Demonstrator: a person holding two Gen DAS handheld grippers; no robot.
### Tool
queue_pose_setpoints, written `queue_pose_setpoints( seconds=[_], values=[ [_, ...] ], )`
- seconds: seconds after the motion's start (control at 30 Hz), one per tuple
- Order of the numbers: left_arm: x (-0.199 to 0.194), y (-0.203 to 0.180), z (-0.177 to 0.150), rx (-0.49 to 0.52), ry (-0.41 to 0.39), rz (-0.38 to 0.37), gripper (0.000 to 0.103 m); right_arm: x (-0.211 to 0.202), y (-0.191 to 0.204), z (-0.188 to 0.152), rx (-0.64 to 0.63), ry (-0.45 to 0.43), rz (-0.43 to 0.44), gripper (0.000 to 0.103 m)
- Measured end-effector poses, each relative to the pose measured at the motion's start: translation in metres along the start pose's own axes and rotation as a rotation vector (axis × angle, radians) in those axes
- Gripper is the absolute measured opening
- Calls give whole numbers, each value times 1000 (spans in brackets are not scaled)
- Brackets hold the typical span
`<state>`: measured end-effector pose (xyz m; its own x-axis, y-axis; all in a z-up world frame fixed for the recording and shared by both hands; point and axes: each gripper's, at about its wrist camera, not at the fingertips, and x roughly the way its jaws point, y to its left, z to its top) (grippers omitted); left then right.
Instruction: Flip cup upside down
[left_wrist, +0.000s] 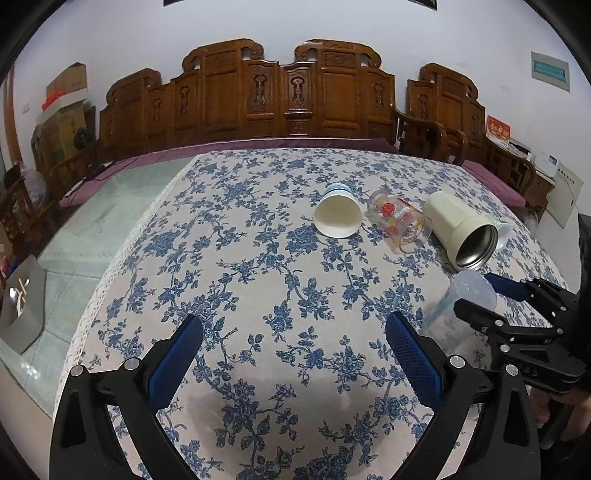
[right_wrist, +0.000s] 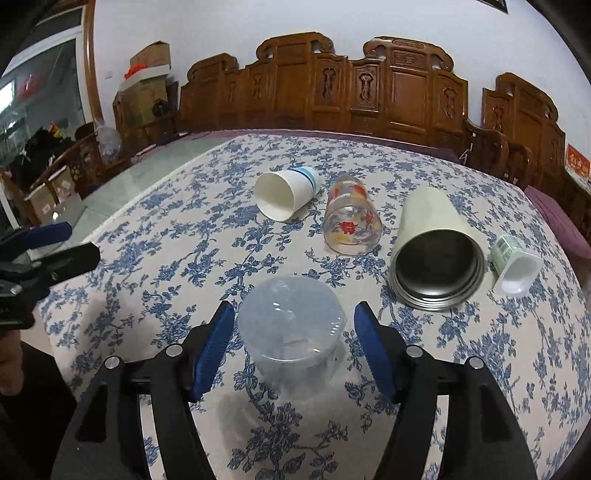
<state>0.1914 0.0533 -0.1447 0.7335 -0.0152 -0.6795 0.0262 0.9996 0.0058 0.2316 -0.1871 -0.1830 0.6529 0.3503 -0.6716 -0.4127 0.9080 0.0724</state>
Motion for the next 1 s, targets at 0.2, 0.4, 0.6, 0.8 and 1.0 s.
queue_pose_setpoints(
  seconds=[0.2,0.4,0.6,0.8,1.0],
  values=[
    [-12,-16,-6,22,6,-2,95,-30,-7,-8,43,-29,0,81],
    [-27,-30,-16,25,23,-15,95,-63,-14,-24,91,-31,-31,96],
    [-43,-39,-26,22,36,-25,95,-94,-23,-38,148,-40,-48,100],
    [-70,-45,-36,17,25,-29,95,-126,-25,-41,166,-71,-54,100],
    [-102,-49,-31,14,-25,-22,95,-160,-21,-38,166,-117,-59,100]
  ],
)
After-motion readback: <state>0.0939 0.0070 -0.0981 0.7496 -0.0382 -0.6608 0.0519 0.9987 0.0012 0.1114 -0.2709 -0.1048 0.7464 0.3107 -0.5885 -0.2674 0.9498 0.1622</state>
